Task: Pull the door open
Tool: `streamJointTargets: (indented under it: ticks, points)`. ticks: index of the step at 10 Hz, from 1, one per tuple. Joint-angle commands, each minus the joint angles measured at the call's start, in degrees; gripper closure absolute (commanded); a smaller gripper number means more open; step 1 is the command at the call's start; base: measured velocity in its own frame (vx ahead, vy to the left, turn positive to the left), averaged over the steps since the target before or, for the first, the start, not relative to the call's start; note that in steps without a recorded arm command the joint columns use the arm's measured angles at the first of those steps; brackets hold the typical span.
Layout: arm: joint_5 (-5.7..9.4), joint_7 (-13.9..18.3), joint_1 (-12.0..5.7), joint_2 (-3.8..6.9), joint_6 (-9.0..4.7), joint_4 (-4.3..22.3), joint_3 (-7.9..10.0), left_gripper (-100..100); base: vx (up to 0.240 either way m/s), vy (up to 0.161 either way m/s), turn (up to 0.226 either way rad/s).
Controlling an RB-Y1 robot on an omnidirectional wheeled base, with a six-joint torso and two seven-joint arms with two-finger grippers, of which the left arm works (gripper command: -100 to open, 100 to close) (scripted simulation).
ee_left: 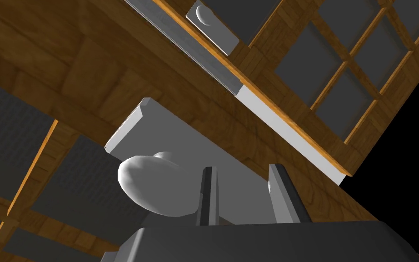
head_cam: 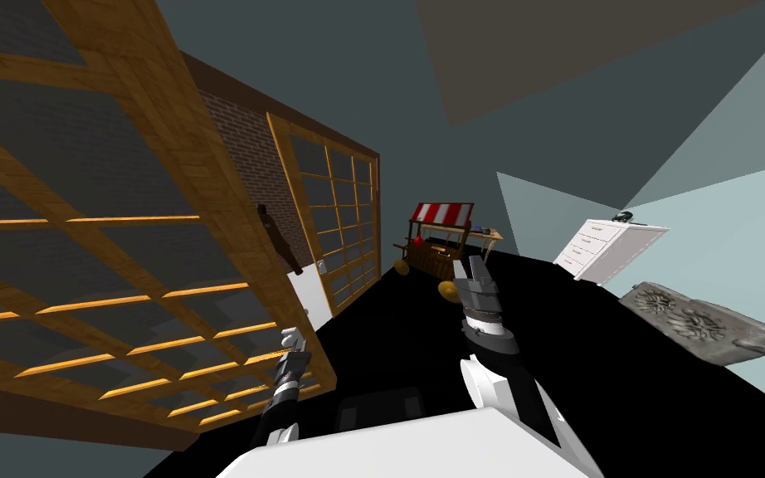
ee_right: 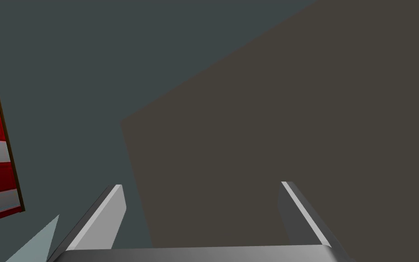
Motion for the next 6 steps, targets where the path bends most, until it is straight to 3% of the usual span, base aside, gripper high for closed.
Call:
streamJointTargets:
  ticks: [1, 5, 6]
  points:
    - [1.14, 2.86, -0.80, 0.86, -0.82, 0.31, -0.19, -100, -0.059, 0.029, -0.050]
    - [3.52, 8.69, -1.57, 1.17, -0.82, -0.01, -2.21, -100, -0.079, 0.047, -0.076]
    - [3.52, 9.31, -1.57, 1.17, -0.82, -0.01, -2.21, -100, -0.064, 0.026, -0.053]
